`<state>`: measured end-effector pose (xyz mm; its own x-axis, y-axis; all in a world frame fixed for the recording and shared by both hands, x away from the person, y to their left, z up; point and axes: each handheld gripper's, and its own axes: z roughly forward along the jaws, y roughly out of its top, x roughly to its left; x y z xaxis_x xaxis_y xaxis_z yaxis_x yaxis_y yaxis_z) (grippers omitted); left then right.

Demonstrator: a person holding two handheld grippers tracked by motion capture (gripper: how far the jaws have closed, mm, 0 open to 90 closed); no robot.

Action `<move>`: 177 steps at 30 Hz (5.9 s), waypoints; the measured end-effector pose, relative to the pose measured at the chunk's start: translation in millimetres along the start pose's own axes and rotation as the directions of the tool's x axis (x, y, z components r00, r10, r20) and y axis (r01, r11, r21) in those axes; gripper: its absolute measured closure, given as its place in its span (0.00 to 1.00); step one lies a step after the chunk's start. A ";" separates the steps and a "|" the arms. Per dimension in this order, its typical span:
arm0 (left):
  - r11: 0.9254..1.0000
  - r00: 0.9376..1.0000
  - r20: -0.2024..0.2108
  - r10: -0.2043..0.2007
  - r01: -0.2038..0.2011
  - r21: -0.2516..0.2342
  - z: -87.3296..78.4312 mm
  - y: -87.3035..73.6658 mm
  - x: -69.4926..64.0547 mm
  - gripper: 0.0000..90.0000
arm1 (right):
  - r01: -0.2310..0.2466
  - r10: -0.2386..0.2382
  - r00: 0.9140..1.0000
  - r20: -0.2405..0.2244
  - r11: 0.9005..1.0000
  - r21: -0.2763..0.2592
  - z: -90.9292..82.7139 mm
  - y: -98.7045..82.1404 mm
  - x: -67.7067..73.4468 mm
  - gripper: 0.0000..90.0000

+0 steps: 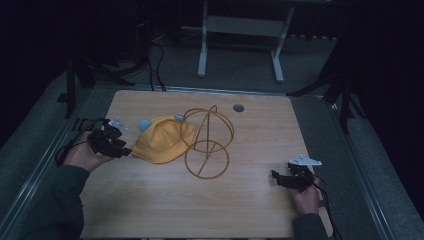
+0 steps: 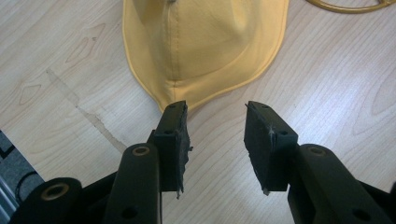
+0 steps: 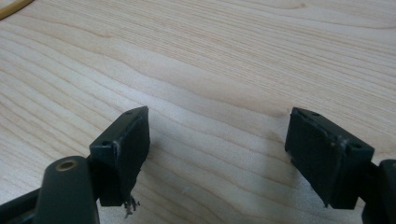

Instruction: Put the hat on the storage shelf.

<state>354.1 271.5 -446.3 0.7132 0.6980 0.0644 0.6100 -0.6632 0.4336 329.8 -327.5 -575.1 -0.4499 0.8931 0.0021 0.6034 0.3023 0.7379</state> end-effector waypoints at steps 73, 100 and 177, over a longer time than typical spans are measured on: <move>0.990 0.993 0.008 0.119 -0.119 0.070 -21.0 99.8 11.0 0.64 | 0.000 0.000 1.000 0.000 1.000 0.001 0.0 0.0 0.0 0.24; 0.981 0.991 0.003 0.130 -0.129 0.144 11.6 136.5 11.1 0.64 | 0.002 -0.002 1.000 -0.001 1.000 0.001 0.0 0.0 0.0 0.24; 0.969 0.983 -0.023 0.180 -0.173 0.175 17.1 151.4 9.3 0.91 | 0.009 -0.009 1.000 -0.003 1.000 0.000 0.2 -0.1 -0.1 0.24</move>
<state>459.0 173.0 -395.4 0.8031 0.5734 0.1620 0.5283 -0.8109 0.2515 329.9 -327.6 -575.2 -0.4575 0.8892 -0.0027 0.5993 0.3106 0.7378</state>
